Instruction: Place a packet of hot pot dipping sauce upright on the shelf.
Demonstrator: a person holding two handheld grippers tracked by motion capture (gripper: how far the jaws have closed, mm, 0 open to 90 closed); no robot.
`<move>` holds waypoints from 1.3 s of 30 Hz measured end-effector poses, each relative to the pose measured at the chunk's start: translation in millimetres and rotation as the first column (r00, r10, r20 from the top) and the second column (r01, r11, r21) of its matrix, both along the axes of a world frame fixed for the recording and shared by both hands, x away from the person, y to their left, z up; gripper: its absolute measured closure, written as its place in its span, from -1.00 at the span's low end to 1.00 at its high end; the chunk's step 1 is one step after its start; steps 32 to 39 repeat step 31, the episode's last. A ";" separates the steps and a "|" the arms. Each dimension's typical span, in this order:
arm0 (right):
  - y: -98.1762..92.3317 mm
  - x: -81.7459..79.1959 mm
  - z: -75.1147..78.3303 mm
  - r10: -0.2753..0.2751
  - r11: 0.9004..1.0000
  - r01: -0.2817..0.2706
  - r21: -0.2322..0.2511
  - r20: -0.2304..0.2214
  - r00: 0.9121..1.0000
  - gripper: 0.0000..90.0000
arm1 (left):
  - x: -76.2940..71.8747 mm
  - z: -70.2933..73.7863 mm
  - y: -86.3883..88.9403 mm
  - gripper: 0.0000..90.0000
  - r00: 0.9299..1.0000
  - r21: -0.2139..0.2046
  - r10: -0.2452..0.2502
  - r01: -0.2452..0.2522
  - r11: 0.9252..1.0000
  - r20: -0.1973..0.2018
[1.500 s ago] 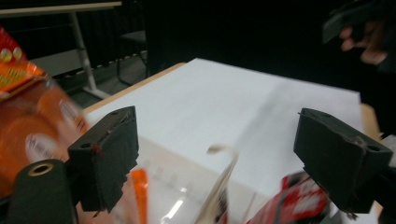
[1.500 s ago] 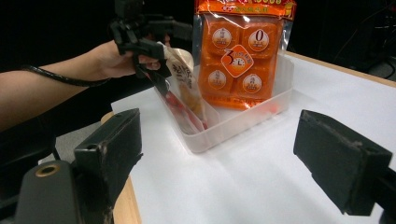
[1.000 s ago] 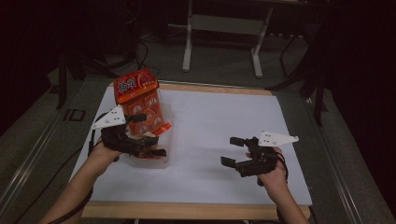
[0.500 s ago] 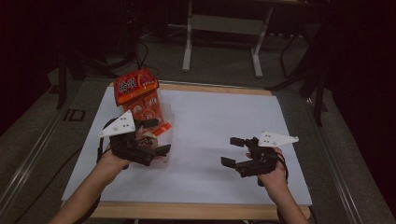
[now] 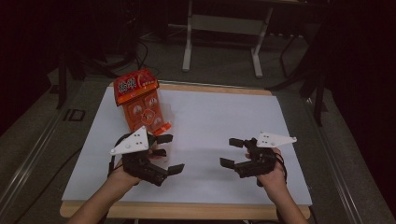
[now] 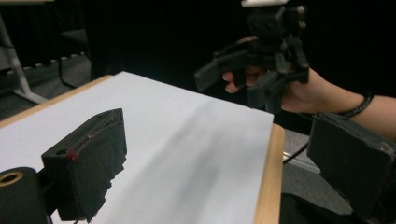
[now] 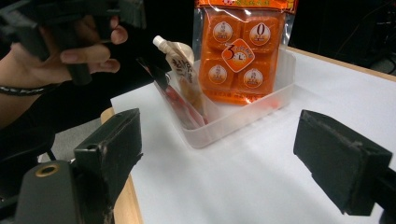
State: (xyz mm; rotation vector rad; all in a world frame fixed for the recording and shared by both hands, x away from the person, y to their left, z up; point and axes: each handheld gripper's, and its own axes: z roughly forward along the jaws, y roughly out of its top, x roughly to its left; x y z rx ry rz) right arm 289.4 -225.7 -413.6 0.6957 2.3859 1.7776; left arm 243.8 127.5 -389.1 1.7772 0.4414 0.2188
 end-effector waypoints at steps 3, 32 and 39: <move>0.0 0.1 -0.7 0.000 1.000 0.000 0.001 -0.002 1.000 -0.67 | -6.3 -5.9 -6.6 -0.88 1.000 -0.006 -0.027 0.027 1.000 -0.009; 0.3 3.6 -9.2 -0.006 1.000 0.006 -0.019 -0.011 1.000 -0.67 | -25.2 -57.5 -31.4 -0.88 0.994 0.054 -0.102 0.104 0.993 -0.044; 0.3 3.6 -9.2 -0.006 1.000 0.006 -0.019 -0.011 1.000 -0.67 | -25.2 -57.5 -31.4 -0.88 0.994 0.054 -0.102 0.104 0.993 -0.044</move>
